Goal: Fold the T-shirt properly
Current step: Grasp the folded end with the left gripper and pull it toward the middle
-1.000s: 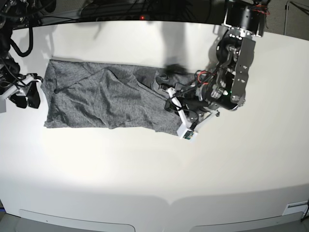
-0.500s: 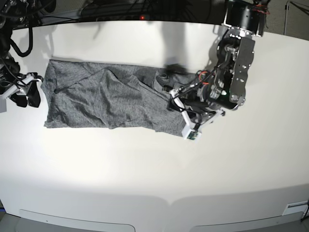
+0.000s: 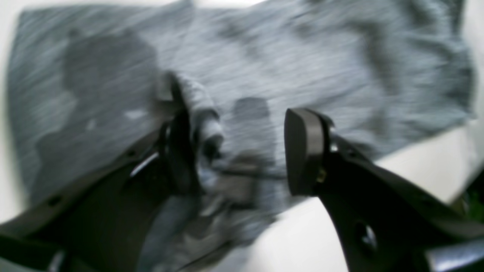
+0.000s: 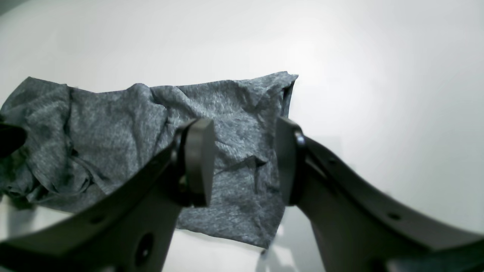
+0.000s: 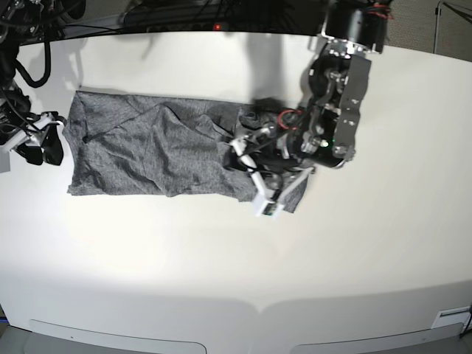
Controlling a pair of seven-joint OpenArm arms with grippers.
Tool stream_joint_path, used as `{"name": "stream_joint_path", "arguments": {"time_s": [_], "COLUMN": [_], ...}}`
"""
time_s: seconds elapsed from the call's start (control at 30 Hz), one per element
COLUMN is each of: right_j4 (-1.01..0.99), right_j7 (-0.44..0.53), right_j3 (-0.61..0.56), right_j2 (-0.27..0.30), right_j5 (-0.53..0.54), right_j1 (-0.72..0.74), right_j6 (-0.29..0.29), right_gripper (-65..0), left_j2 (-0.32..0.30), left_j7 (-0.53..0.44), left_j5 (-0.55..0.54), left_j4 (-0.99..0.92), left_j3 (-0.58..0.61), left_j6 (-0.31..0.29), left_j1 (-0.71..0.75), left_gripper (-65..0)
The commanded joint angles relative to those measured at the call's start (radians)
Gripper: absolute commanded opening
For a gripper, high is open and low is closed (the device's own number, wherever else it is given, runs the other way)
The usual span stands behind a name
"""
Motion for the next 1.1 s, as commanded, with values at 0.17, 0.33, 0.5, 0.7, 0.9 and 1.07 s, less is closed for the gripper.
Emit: {"name": "stream_joint_path", "arguments": {"time_s": [0.17,0.33,0.5,0.7,0.9,1.07], "right_j4": [0.020,0.020,0.020,0.020,0.020,0.020], "right_j7": [0.008,0.008,0.008,0.008,0.009,0.008], "right_j3": [0.008,0.008,0.008,0.008,0.008,0.008], "right_j2": [0.019,0.019,0.018,0.018,0.018,0.018], "right_j5": [0.023,0.027,0.027,0.027,0.027,0.049], "right_j1": [0.006,0.006,0.006,0.006,0.006,0.006], "right_j6": [0.005,0.005,0.005,0.005,0.005,0.005], "right_gripper": [-38.0,-38.0,-38.0,-38.0,-38.0,-38.0], "left_j2": [0.032,0.061,0.060,0.060,0.060,0.059], "left_j7": [-0.072,-0.094,-0.076,-0.015,0.073,0.082], "left_j5": [-0.025,-0.072,0.093,0.189,0.219,0.411], "left_j4": [0.021,0.021,0.021,0.023,0.097,0.179], "left_j3": [0.001,0.002,0.027,0.026,0.026,0.026], "left_j6": [-0.017,-0.018,-0.021,-0.020,-0.020,-0.018], "left_j1": [-0.017,-0.018,-0.020,-0.020,-0.020,-0.020], "left_gripper": [-28.9,-28.9,-28.9,-28.9,-28.9,-28.9]}}
